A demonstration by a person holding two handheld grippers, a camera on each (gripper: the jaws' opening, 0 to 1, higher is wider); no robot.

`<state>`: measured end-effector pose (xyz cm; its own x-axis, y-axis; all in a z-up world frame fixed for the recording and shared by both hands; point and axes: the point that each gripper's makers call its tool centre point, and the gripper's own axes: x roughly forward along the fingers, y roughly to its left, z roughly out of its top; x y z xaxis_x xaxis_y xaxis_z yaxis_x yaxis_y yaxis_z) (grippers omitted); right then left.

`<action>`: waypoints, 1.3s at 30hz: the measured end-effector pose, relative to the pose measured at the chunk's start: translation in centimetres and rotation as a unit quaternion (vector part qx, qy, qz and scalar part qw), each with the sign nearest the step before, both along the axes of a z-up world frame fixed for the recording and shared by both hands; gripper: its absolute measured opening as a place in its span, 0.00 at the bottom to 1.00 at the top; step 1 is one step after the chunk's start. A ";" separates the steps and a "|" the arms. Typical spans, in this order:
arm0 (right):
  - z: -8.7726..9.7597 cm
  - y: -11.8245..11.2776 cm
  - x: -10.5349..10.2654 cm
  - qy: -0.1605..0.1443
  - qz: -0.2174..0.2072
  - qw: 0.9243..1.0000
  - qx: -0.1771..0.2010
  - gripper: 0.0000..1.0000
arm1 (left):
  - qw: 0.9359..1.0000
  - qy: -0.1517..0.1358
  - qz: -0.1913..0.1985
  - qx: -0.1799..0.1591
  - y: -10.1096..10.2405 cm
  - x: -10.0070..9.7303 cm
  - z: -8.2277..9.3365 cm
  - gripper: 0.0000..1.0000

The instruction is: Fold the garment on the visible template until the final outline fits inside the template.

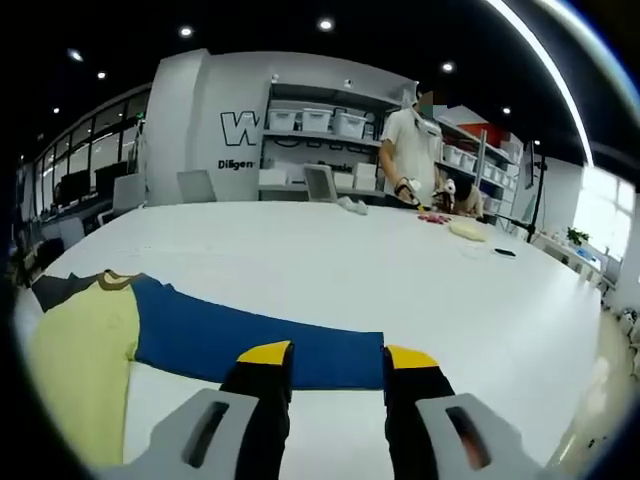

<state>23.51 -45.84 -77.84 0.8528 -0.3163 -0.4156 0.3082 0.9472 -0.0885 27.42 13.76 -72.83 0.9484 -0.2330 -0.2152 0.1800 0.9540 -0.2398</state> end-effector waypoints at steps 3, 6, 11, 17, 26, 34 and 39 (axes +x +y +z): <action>-1.0 -0.9 0.2 0.009 -0.008 1.000 0.005 0.31 | 1.000 0.009 -0.005 0.001 -0.2 0.0 -0.5 0.99; -2.8 -1.9 0.5 0.026 -0.016 0.999 0.016 0.29 | 1.000 0.018 -0.005 -0.002 -0.2 0.0 -0.9 0.99; -4.4 -2.6 1.1 0.044 -0.022 0.999 0.018 0.26 | 1.000 -0.009 0.003 0.024 0.0 -0.4 0.4 0.99; -5.0 -3.3 2.2 0.046 -0.027 0.998 0.030 0.23 | 1.000 0.002 -0.008 0.023 -0.5 -0.3 -0.2 0.99; -6.1 -4.3 3.2 0.055 -0.038 0.996 0.053 0.20 | 1.000 0.007 -0.008 0.022 -0.4 -0.1 -0.7 0.98; -7.2 -4.6 3.2 0.072 -0.044 0.995 0.058 0.21 | 0.999 0.016 -0.016 0.025 -0.7 0.0 -1.3 0.99; -8.0 -4.8 3.0 0.080 -0.046 0.993 0.069 0.19 | 0.999 0.019 -0.016 0.025 -0.6 0.0 -1.4 0.98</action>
